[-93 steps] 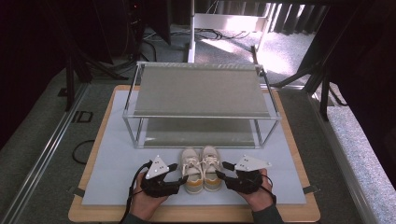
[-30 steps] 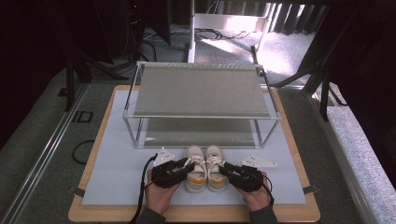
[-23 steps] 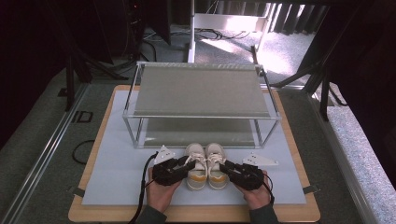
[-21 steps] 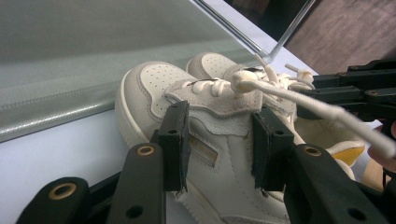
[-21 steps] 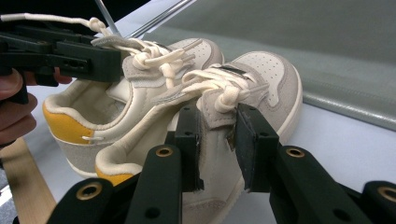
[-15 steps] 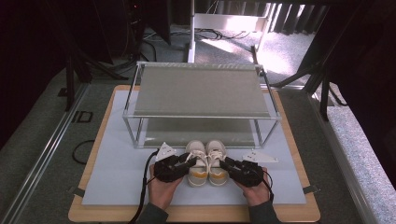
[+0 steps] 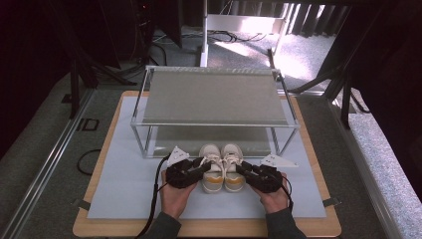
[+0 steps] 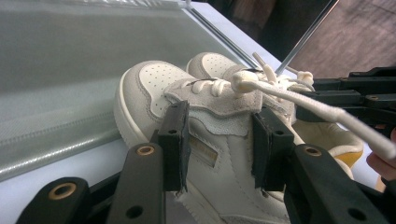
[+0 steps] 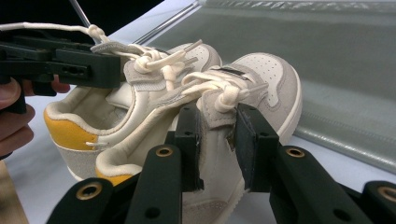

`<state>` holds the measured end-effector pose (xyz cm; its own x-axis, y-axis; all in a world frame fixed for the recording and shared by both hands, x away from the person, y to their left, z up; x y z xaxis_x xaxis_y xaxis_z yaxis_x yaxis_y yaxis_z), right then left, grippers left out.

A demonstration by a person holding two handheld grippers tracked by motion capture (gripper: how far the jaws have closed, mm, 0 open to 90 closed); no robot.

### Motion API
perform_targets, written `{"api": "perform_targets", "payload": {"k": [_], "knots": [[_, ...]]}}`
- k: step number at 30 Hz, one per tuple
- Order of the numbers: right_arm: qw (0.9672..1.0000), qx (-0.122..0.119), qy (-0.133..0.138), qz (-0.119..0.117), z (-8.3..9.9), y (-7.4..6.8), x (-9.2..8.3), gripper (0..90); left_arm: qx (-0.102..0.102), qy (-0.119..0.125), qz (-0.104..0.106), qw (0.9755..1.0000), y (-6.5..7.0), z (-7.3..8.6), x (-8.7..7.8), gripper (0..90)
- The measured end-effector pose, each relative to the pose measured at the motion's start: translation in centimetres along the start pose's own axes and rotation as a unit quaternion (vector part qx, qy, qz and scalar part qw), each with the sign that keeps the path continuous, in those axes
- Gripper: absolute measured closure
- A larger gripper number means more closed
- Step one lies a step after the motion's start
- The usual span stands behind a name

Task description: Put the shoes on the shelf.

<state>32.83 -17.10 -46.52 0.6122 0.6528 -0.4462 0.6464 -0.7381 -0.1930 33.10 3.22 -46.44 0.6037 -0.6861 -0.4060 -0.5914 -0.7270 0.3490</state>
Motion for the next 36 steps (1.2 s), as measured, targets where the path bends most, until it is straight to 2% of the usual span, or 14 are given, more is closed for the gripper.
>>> {"api": "perform_targets", "payload": {"k": [8, 36], "knots": [[1.0000, 0.001, 0.007, 0.004, -0.7, 0.5, -0.1, 71.9, 0.000, 0.006, 0.002, 1.0000, 0.0, -0.6, 0.3, 61.6], [0.9997, 0.016, 0.016, 0.012, -1.3, 2.1, 1.2, 71.9, -0.009, 0.014, 0.003, 0.9999, -1.4, -1.8, 2.2, 61.6]]}}
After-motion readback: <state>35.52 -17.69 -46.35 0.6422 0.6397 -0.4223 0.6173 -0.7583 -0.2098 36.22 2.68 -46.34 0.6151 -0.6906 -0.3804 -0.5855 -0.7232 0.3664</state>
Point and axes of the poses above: each handheld gripper's, and its own axes: x roughly forward along the jaws, z roughly out of its underside, y roughly to its right, the point moved 6 cm from there along x, roughly forward along the jaws, and after that the axes turned 1 degree about -x, right-handed, at the moved point
